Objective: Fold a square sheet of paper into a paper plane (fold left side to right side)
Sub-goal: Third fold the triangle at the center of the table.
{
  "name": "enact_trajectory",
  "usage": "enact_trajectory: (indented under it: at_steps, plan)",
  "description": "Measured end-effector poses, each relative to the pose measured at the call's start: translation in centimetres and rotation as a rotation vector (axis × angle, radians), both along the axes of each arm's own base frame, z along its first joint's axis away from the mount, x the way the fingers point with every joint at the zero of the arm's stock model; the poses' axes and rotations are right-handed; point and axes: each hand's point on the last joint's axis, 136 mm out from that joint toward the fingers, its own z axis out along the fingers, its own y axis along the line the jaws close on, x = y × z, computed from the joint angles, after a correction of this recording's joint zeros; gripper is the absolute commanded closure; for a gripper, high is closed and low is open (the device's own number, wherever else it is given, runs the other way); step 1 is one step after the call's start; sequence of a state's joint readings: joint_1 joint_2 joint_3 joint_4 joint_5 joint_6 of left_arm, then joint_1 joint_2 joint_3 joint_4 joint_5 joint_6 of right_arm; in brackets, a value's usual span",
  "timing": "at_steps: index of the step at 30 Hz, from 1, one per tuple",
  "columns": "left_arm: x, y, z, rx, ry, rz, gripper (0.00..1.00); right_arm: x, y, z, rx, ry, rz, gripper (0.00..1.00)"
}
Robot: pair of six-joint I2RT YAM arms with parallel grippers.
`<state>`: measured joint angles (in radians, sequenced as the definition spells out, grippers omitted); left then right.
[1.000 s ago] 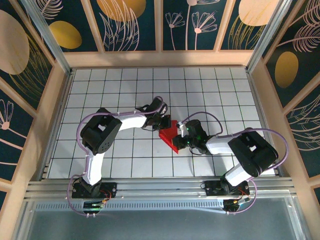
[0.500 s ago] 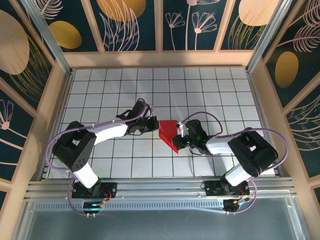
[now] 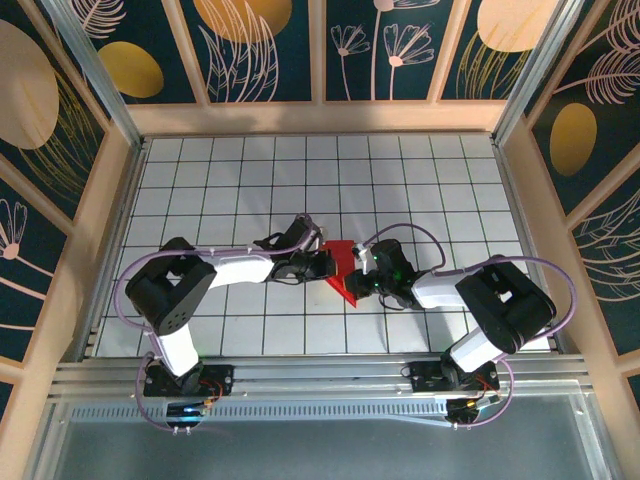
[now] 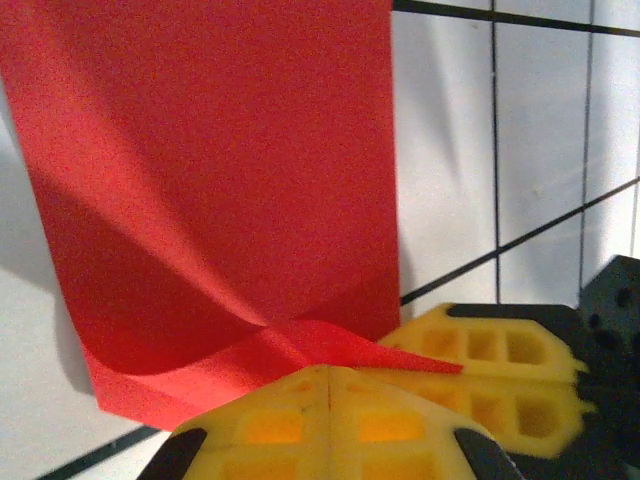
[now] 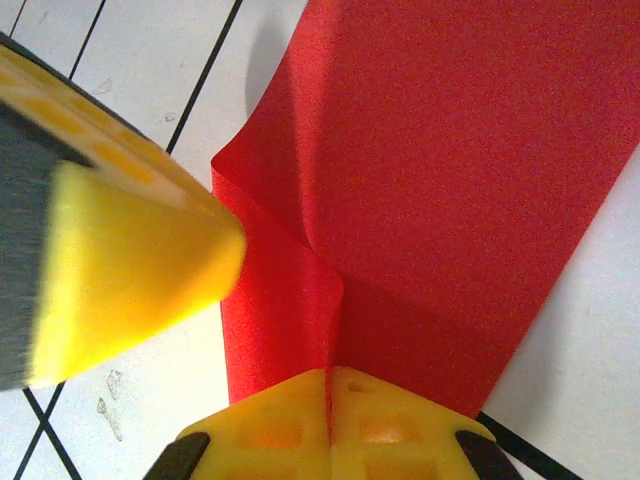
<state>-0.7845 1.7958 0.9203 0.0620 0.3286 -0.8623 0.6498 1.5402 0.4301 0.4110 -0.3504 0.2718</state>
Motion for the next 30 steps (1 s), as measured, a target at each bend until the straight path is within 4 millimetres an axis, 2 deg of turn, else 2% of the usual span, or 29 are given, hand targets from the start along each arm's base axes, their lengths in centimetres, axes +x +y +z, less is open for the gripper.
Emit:
enact_trajectory:
  at_steps: [8,30]
  plan:
    - [0.1,0.0,-1.0,0.020,0.017,0.000,0.99,0.0,0.0,0.0,0.000,0.000,0.000,1.00]
    - [0.0,1.1,-2.1,0.072,0.014,0.029,0.99,0.1,0.1,0.0,-0.005,0.006,0.001,1.00]
